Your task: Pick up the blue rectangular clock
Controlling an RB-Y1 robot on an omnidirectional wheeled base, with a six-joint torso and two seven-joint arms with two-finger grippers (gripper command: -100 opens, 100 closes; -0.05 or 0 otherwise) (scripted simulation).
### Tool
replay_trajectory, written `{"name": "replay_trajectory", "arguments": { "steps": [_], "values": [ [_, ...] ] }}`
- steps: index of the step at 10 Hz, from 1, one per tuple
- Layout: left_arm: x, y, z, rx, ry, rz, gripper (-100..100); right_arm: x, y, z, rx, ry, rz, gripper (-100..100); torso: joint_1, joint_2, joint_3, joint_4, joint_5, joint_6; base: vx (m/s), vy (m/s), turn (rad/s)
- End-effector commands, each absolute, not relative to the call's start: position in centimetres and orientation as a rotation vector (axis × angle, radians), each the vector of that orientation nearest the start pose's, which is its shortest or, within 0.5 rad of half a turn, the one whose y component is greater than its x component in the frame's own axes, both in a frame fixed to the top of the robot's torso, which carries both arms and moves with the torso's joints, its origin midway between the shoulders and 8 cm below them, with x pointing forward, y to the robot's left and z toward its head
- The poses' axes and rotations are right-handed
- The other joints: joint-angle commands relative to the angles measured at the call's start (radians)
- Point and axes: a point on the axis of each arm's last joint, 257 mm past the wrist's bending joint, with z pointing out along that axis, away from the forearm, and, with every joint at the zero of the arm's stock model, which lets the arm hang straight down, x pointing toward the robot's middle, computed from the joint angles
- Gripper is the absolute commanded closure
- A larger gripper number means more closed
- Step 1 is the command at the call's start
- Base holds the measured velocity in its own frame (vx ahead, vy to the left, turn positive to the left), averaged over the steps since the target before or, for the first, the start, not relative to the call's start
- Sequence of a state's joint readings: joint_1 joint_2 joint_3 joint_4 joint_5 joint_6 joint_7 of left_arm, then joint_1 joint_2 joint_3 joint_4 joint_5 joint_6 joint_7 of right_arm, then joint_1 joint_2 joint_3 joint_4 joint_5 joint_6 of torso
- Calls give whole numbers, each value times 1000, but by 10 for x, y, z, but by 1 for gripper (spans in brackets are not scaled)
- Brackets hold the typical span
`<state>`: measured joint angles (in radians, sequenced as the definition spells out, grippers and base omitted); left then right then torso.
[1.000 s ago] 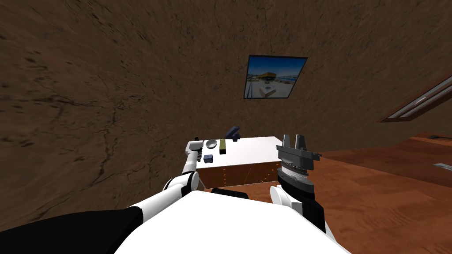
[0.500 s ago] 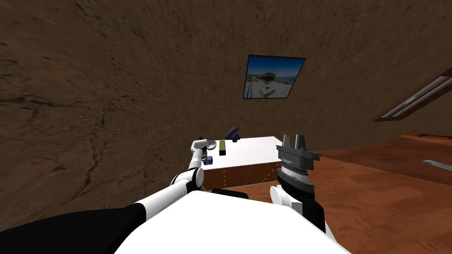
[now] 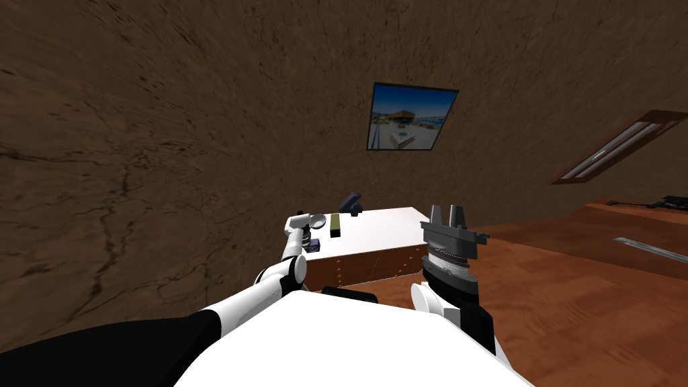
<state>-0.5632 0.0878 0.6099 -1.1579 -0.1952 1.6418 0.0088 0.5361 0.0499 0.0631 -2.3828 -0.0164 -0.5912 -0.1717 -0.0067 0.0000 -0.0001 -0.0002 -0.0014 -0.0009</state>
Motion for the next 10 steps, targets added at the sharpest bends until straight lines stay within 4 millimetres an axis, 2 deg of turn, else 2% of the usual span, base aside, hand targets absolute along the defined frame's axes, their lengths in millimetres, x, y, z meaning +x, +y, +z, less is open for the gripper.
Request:
{"name": "replay_trajectory", "arguments": {
  "steps": [1, 3, 4, 8, 10],
  "values": [
    [401, 368, -406, -2622, 1682, -12, -100, 304, -266, 74, 629, 399, 1552, 0, 0, 0, 0, 0, 0, 0, 9, -124, -105],
    [388, 396, -411, -2637, 1657, -10, -100, 304, -266, 74, 629, 399, 1552, 0, 0, 0, 0, 0, 0, 0, 7, -83, -78],
    [388, 396, -411, -2639, 1655, -12, -100, 304, -266, 74, 629, 399, 1552, 0, 2, 0, 0, 0, 0, 0, 6, -38, -21],
    [360, 450, -418, -2664, 1599, -13, -100, 304, -266, 74, 629, 399, 1552, 0, 1, 0, 0, 0, 0, 0, 9, -71, -61],
    [361, 447, -418, -2666, 1599, -14, -100, 304, -266, 74, 629, 399, 1552, 0, 3, 0, 0, 0, 0, 0, 7, -41, -19]
  ]
}}
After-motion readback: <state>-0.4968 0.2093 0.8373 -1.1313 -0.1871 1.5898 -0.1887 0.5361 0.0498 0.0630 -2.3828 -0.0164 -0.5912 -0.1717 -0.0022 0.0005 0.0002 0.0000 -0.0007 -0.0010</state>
